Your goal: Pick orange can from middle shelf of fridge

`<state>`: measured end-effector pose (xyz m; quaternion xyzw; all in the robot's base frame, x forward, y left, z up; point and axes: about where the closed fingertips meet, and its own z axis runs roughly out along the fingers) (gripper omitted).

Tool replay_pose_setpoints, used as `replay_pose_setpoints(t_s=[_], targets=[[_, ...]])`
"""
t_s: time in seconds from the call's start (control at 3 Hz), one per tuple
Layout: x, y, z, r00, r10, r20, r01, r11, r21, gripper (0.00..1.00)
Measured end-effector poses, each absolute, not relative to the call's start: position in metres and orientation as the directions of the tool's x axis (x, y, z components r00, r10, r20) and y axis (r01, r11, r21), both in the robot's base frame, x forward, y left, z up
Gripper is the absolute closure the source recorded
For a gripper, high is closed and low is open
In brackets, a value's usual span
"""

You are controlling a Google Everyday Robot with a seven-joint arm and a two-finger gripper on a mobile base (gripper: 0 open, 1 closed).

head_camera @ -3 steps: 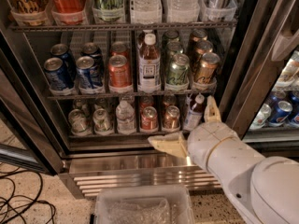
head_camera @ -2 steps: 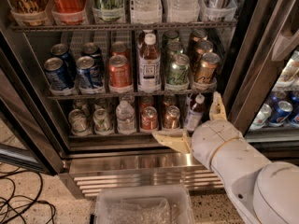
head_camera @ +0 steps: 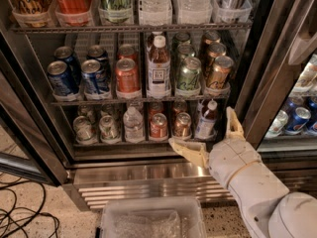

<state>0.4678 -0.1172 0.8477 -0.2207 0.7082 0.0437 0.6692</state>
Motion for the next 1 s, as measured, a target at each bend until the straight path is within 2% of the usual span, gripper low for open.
replay_pose_setpoints(t_s=[0.67, 1.0], targets=[[0.492, -0.128, 0.842, 0.045, -0.185, -0.982, -0.253, 0.949, -0.190, 0.10], [0.509, -0.137, 0.850, 0.052, -0.169, -0.984, -0.182, 0.967, -0.176, 0.21]])
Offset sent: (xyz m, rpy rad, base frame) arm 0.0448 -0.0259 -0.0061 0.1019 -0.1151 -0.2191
